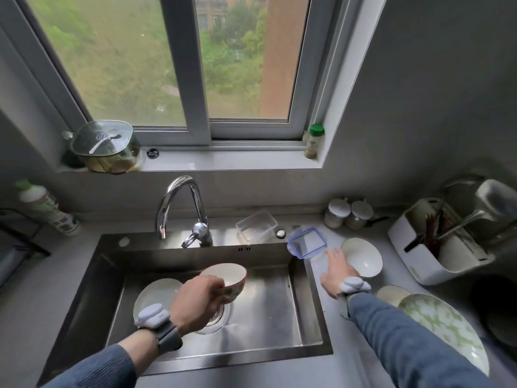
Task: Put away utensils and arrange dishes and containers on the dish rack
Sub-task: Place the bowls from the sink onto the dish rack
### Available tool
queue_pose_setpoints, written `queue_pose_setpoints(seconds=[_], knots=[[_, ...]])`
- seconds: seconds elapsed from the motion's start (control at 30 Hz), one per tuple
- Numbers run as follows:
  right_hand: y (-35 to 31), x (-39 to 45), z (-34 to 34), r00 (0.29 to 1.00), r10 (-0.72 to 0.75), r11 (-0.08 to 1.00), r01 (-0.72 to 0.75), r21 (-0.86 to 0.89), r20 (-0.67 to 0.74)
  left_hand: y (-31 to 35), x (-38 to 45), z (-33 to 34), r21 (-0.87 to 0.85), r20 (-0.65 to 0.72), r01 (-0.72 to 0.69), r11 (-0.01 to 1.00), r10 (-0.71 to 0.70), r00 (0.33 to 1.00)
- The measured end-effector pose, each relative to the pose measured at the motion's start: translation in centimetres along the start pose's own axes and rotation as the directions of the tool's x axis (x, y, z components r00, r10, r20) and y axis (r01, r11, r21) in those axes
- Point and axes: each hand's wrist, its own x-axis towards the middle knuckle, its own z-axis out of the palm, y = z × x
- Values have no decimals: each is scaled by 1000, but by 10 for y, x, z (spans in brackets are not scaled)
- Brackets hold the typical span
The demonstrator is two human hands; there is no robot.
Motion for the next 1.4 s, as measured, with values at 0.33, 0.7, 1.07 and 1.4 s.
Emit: queue_pose_setpoints(seconds=[0.33, 0.7, 1.07, 1.4], knots=[[62, 58, 39, 915, 374, 927, -365, -87, 152, -22, -13, -8, -86, -51, 58, 995, -63, 997], [47, 36, 18, 910, 370, 929, -365, -63, 188, -32, -35, -17, -50, -37, 165, 985, -167, 985], [5, 14, 12, 992, -10, 993, -5, -122, -128, -45, -50, -40, -83, -56, 255, 963, -260, 964], [-128, -35, 31, 856, -516, 853, 510, -110, -28, -90, -78, -87, -84, -141, 284, 955, -294, 945]])
